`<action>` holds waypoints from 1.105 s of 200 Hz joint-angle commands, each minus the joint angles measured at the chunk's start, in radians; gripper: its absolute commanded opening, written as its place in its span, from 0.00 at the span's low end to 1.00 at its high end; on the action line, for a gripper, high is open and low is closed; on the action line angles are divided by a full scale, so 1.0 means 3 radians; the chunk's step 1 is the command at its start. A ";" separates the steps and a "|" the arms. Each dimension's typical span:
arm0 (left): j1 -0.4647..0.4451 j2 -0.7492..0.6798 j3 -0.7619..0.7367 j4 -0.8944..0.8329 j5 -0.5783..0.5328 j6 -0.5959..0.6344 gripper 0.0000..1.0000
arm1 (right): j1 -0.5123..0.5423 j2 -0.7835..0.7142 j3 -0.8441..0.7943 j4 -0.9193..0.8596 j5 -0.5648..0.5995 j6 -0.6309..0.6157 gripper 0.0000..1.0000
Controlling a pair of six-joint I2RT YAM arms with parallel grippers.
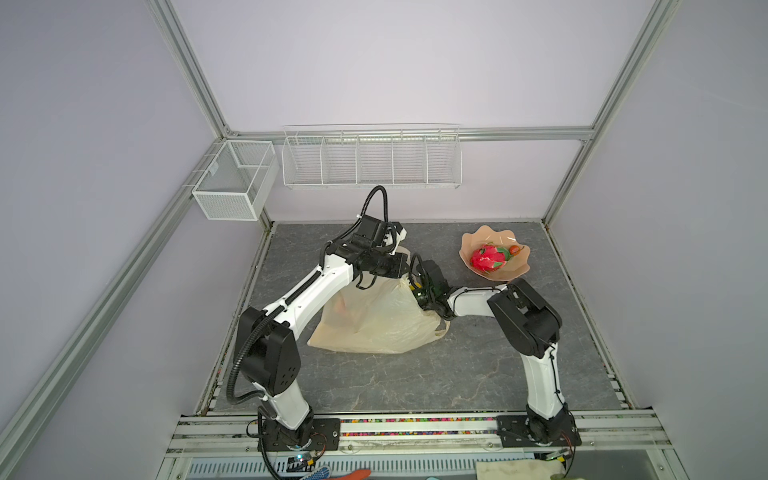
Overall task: Place the fruits into the plastic bag
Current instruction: 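Open the right gripper to release the fruit into the bag, then move the right gripper back to the bowl above the strawberry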
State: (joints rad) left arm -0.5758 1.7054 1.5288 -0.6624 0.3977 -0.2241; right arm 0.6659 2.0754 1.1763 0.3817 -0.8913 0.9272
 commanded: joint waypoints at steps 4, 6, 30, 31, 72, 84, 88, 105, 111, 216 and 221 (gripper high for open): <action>-0.0012 -0.0126 -0.0063 0.0045 -0.0075 0.0011 0.00 | -0.0086 -0.0410 -0.0043 -0.0976 0.0154 -0.0590 0.89; -0.0009 -0.0125 -0.0068 0.0049 -0.0077 0.0013 0.00 | -0.0091 -0.0430 -0.0052 -0.1010 0.0164 -0.0617 0.89; -0.0008 -0.0134 -0.0117 0.0085 -0.0107 -0.0012 0.00 | -0.0218 -0.0681 -0.0178 -0.1470 0.0315 -0.0862 0.89; -0.0008 -0.0133 -0.0116 0.0088 -0.0108 -0.0013 0.00 | -0.0224 -0.0693 -0.0181 -0.1489 0.0321 -0.0869 0.89; -0.0005 -0.0126 -0.0159 0.0131 -0.0106 -0.0034 0.00 | -0.0466 -0.1102 -0.0400 -0.1987 0.0625 -0.1112 0.90; -0.0003 -0.0120 -0.0157 0.0137 -0.0107 -0.0030 0.00 | -0.0534 -0.1216 -0.0408 -0.2158 0.0756 -0.1185 0.90; -0.0003 -0.0121 -0.0164 0.0141 -0.0103 -0.0030 0.00 | -0.0556 -0.1256 -0.0410 -0.2214 0.0796 -0.1209 0.90; -0.0004 -0.0115 -0.0171 0.0146 -0.0093 -0.0025 0.00 | -0.0638 -0.1405 -0.0381 -0.2463 0.1010 -0.1307 0.90; -0.0003 -0.0116 -0.0174 0.0152 -0.0089 -0.0024 0.00 | -0.0671 -0.1459 -0.0364 -0.2553 0.1096 -0.1347 0.90; -0.0004 -0.0060 -0.0177 0.0189 -0.0030 0.0023 0.00 | -0.1511 -0.2133 -0.0273 -0.3262 0.1896 -0.1483 0.94; -0.0003 -0.0052 -0.0169 0.0188 -0.0022 0.0021 0.00 | -0.1514 -0.2141 -0.0262 -0.3252 0.1917 -0.1454 0.94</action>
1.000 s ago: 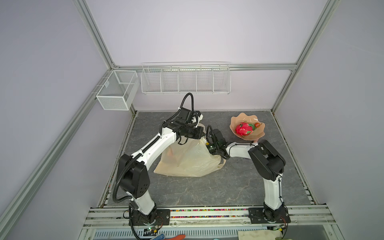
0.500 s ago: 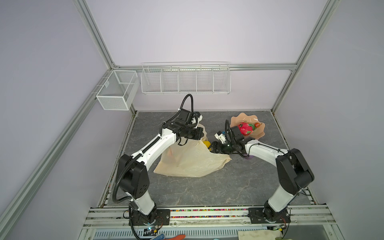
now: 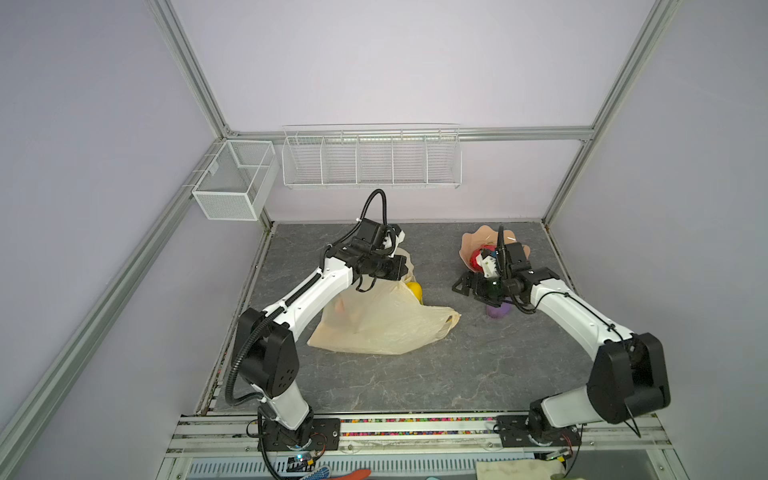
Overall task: Place the fruits into the plastic bag
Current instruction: 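Move the right gripper back to the bowl above the strawberry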
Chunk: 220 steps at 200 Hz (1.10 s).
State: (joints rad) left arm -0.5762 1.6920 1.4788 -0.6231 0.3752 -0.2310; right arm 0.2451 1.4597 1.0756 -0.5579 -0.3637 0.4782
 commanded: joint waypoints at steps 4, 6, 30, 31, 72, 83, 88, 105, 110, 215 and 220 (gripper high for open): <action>-0.0002 -0.0010 -0.0003 0.0056 0.0057 0.0050 0.00 | -0.0229 -0.0094 0.0086 -0.0121 0.0176 0.0071 0.94; -0.0002 -0.0009 -0.0003 0.0057 0.0055 0.0050 0.00 | -0.0255 -0.0097 0.0097 -0.0124 0.0193 0.0087 0.94; -0.0002 0.0005 -0.0004 0.0052 0.0083 0.0059 0.00 | -0.0540 -0.0048 0.0204 -0.0133 0.0332 0.0320 0.94; -0.0002 0.0005 -0.0004 0.0052 0.0083 0.0059 0.00 | -0.0553 -0.0041 0.0209 -0.0131 0.0335 0.0327 0.94; -0.0005 0.0021 -0.0001 0.0039 0.0124 0.0069 0.00 | -0.1020 0.0267 0.0454 0.0125 0.0465 0.0690 0.93; -0.0004 0.0020 -0.0001 0.0036 0.0125 0.0073 0.00 | -0.1101 0.0401 0.0582 0.0170 0.0494 0.0723 0.93; -0.0004 0.0024 -0.0009 0.0037 0.0129 0.0072 0.00 | -0.1136 0.0467 0.0643 0.0191 0.0504 0.0745 0.92; -0.0005 0.0016 -0.0020 0.0040 0.0129 0.0071 0.00 | -0.1236 0.0674 0.0820 0.0276 0.0506 0.0825 0.90; -0.0006 0.0014 -0.0018 0.0041 0.0134 0.0069 0.00 | -0.1259 0.0737 0.0871 0.0292 0.0507 0.0848 0.89; -0.0003 0.0049 0.0015 0.0006 0.0120 0.0070 0.00 | -0.1466 0.1751 0.1713 0.0391 0.0558 0.1062 0.73; -0.0004 0.0052 0.0020 -0.0001 0.0117 0.0066 0.00 | -0.1466 0.1772 0.1712 0.0420 0.0561 0.1089 0.72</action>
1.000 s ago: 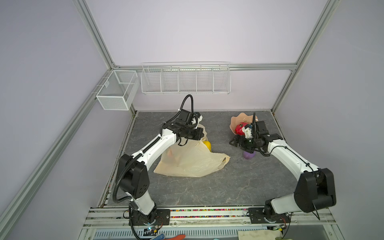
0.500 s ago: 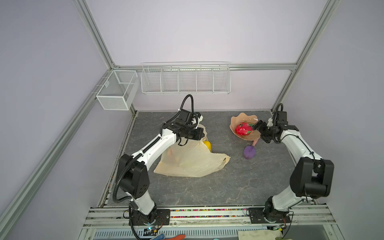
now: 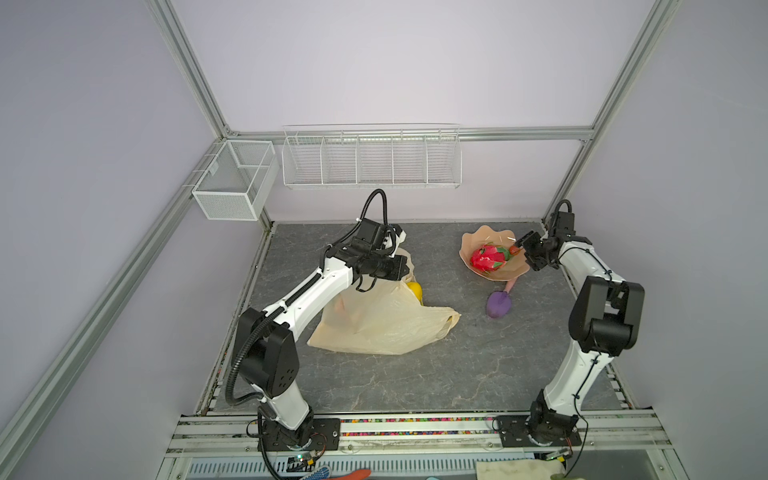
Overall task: Place the fruits into the plastic bag
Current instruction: 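Move the right gripper back to the bowl above the strawberry, then lower and close the right gripper on the strawberry in the bowl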
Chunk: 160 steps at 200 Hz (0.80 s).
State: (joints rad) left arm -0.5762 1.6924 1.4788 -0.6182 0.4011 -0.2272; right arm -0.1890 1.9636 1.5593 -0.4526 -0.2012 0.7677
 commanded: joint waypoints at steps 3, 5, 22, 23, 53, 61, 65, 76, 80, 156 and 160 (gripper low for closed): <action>-0.0005 0.0056 0.0022 -0.0018 0.0033 0.0052 0.00 | -0.0017 0.0107 0.0100 0.0084 0.0021 0.0136 0.72; -0.0003 0.0056 0.0023 -0.0017 0.0033 0.0052 0.00 | -0.0019 0.0117 0.0104 0.0093 0.0024 0.0143 0.72; -0.0004 0.0073 0.0037 -0.0021 0.0044 0.0052 0.00 | -0.0020 0.0213 0.0133 0.0146 -0.0011 0.0218 0.69; -0.0003 0.0074 0.0039 -0.0021 0.0044 0.0052 0.00 | -0.0020 0.0219 0.0134 0.0150 -0.0013 0.0220 0.69; -0.0002 0.0085 0.0043 -0.0031 0.0043 0.0047 0.00 | -0.0016 0.0337 0.0166 0.0254 0.0001 0.0356 0.67; -0.0005 0.0091 0.0045 -0.0031 0.0044 0.0046 0.00 | -0.0014 0.0366 0.0174 0.0299 0.0001 0.0384 0.66; -0.0003 0.0091 0.0044 -0.0031 0.0047 0.0046 0.00 | -0.0014 0.0379 0.0183 0.0310 0.0005 0.0393 0.65; -0.0002 0.0098 0.0049 -0.0036 0.0053 0.0045 0.00 | -0.0009 0.0424 0.0228 0.0307 0.0024 0.0406 0.65; -0.0006 0.0103 0.0048 -0.0038 0.0050 0.0046 0.00 | -0.0009 0.0442 0.0246 0.0307 0.0026 0.0411 0.64; -0.0002 0.0139 0.0090 -0.0072 0.0043 0.0082 0.00 | 0.0032 0.0692 0.0438 0.0312 0.0093 0.0563 0.58; -0.0002 0.0139 0.0097 -0.0079 0.0041 0.0083 0.00 | 0.0036 0.0707 0.0450 0.0310 0.0088 0.0565 0.57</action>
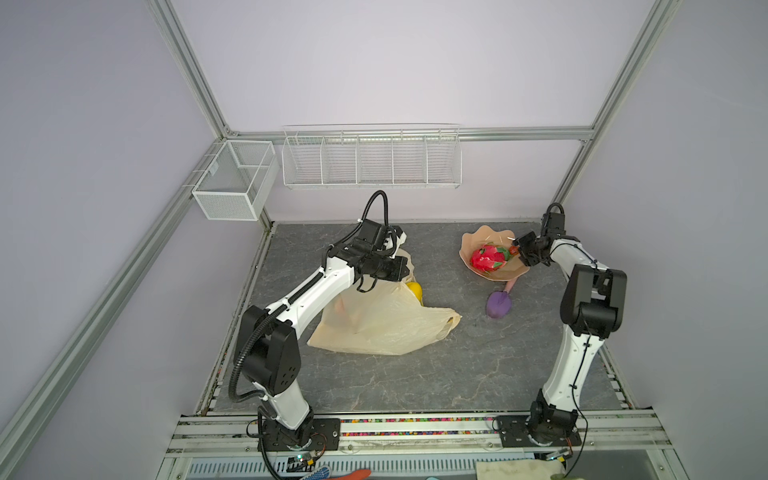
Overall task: Place the fruits into the plastic bag
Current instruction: 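Lower and close the right gripper on the strawberry in the bowl, then carry the strawberry with the right gripper into the bag mouth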
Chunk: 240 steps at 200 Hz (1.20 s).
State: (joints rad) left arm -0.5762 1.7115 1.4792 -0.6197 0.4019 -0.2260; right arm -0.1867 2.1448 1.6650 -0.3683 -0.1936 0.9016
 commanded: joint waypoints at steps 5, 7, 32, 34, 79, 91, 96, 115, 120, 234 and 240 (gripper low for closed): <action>-0.0002 0.0074 0.0092 -0.0070 0.0036 0.0085 0.00 | 0.0034 0.0118 0.0119 0.0013 0.0062 0.0119 0.57; -0.0002 0.0076 0.0094 -0.0067 0.0036 0.0086 0.00 | 0.0038 0.0126 0.0128 0.0009 0.0062 0.0119 0.57; 0.0003 0.0078 0.0096 -0.0072 0.0036 0.0097 0.00 | 0.0061 0.0176 0.0177 -0.0005 0.0082 0.0138 0.54; 0.0006 0.0082 0.0095 -0.0072 0.0036 0.0096 0.00 | 0.0065 0.0179 0.0181 -0.0005 0.0083 0.0139 0.53; 0.0039 0.0063 0.0090 -0.0087 0.0036 0.0099 0.00 | 0.0111 0.0188 0.0229 -0.0047 0.0123 0.0134 0.38; 0.0044 0.0055 0.0077 -0.0087 0.0035 0.0099 0.00 | 0.0116 0.0168 0.0218 -0.0060 0.0128 0.0117 0.35; 0.0049 0.0044 0.0070 -0.0083 0.0036 0.0099 0.00 | 0.0123 0.0159 0.0210 -0.0069 0.0129 0.0109 0.33; 0.0054 0.0032 0.0055 -0.0072 0.0036 0.0094 0.00 | 0.0126 0.0092 0.0154 -0.0072 0.0139 0.0103 0.31; 0.0054 0.0030 0.0047 -0.0074 0.0035 0.0094 0.00 | 0.0129 0.0070 0.0132 -0.0066 0.0139 0.0103 0.29; 0.0054 -0.0061 0.0003 -0.0006 0.0025 0.0063 0.00 | 0.0137 -0.1026 -0.0710 -0.0095 0.0244 -0.0227 0.26; 0.0054 -0.0066 0.0006 -0.0014 0.0020 0.0073 0.00 | 0.0132 -0.1117 -0.0797 -0.0073 0.0244 -0.0241 0.26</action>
State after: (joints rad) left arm -0.5632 1.7184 1.4792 -0.6270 0.4015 -0.2234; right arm -0.1505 1.9022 1.5024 -0.3828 -0.1413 0.8673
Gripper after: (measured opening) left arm 0.047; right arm 0.377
